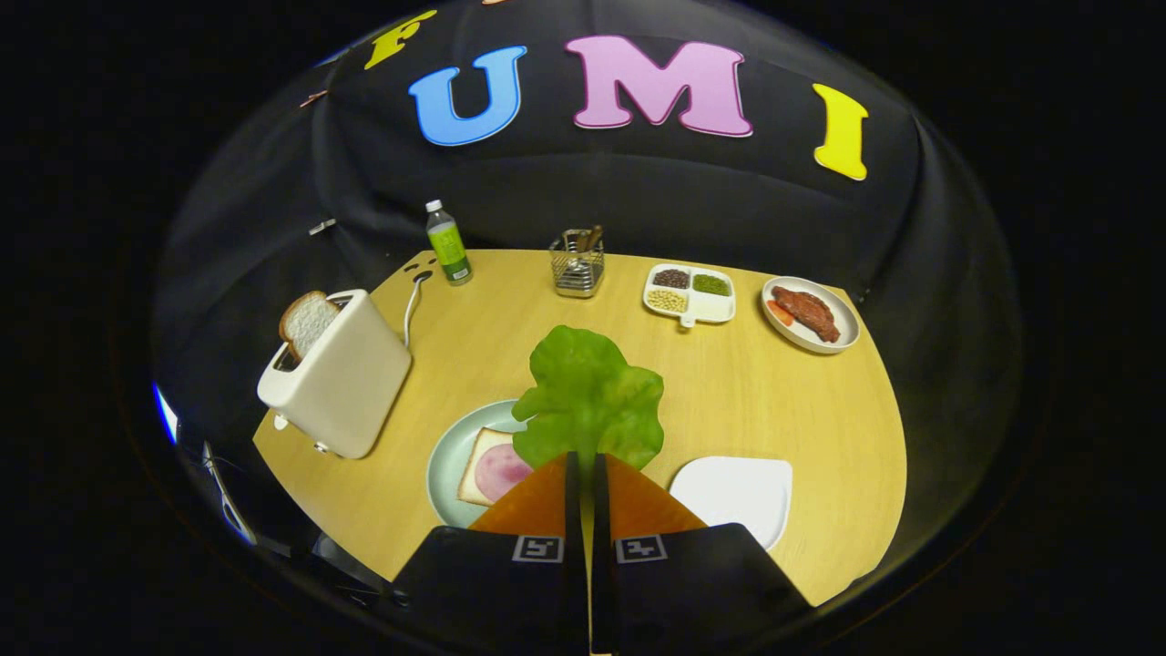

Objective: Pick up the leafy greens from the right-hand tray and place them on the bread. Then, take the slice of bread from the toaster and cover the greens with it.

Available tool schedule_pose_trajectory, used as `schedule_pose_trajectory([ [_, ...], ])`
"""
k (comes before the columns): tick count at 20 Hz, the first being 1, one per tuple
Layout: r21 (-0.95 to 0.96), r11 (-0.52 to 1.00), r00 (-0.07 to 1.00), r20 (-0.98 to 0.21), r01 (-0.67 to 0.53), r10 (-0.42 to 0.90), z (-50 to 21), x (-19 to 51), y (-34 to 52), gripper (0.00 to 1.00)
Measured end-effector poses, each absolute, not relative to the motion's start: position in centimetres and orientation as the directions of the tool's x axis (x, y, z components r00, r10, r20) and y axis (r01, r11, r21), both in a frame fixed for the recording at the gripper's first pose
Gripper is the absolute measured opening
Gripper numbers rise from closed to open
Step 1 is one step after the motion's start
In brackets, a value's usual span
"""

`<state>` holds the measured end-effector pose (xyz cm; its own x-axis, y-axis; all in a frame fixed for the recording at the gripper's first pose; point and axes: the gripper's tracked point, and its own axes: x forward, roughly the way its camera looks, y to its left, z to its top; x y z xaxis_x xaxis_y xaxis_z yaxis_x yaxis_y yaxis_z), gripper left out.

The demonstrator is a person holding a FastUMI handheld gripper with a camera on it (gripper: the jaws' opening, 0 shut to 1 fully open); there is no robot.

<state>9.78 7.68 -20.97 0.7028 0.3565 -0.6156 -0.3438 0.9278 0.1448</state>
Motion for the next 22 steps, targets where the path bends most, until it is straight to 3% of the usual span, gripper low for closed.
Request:
schedule_pose_trajectory([
  [16, 0.095, 0.886, 0.555, -0.748, -0.454, 0.364, -28.4, 9.0, 15.6, 0.07],
  [20, 0.088, 0.892, 0.544, -0.764, -0.444, 0.346, -29.4, 9.3, 15.6, 0.11],
  [22, 0.079, 0.893, 0.542, -0.77, -0.443, 0.337, -29.7, 9.5, 15.5, 0.17],
])
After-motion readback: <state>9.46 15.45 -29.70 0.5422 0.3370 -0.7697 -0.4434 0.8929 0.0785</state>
